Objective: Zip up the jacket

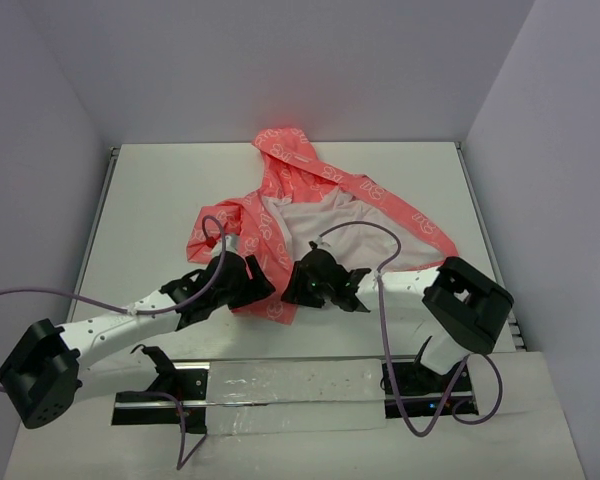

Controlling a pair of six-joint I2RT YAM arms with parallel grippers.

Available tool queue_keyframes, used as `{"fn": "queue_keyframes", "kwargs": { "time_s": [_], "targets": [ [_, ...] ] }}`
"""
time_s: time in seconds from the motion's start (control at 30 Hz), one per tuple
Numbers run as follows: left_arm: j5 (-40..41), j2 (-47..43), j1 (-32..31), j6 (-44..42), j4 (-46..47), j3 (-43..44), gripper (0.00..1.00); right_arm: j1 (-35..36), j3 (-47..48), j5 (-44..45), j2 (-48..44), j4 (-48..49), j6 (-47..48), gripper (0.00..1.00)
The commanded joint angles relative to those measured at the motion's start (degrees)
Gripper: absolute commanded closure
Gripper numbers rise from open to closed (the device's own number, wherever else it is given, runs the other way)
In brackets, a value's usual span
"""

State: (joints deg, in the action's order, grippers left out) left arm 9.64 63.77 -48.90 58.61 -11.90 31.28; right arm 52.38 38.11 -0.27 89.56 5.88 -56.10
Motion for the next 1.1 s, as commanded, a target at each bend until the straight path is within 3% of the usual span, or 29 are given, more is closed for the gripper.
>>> {"fn": "queue_keyframes", "kwargs": {
  "time_s": [0.0,0.13,0.37,0.63,0.87,1.07],
  "targets": [
    [2.2,-2.0,0.3,0.8,2.6,-0.9,0.28,-0.3,2.7,1.0,1.1,-1.7,2.1,0.58],
    [2.5,-1.9,0.4,0.5,1.8,-1.7,0.28,-0.3,2.8,2.1,-1.7,-3.4,2.7,0.85],
    [-5.7,-4.6,0.7,-6.8,9.2,-3.8,0.26,-0.6,3.9,3.1,-11.1,-7.6,8.8,1.00],
    [-20.8,-6.5,0.7,-12.8,20.6,-5.6,0.33,-1.9,5.5,-3.0,-17.4,-5.5,17.2,1.00],
    [-27.1,-11.0,0.9,-15.7,23.6,-5.9,0.40,-4.2,4.7,-7.4,-23.0,-1.8,17.5,1.00],
    [-25.7,-14.7,1.2,-14.7,24.5,-7.4,0.33,-9.0,3.6,-15.8,-24.6,0.6,16.2,1.00]
  ]
}}
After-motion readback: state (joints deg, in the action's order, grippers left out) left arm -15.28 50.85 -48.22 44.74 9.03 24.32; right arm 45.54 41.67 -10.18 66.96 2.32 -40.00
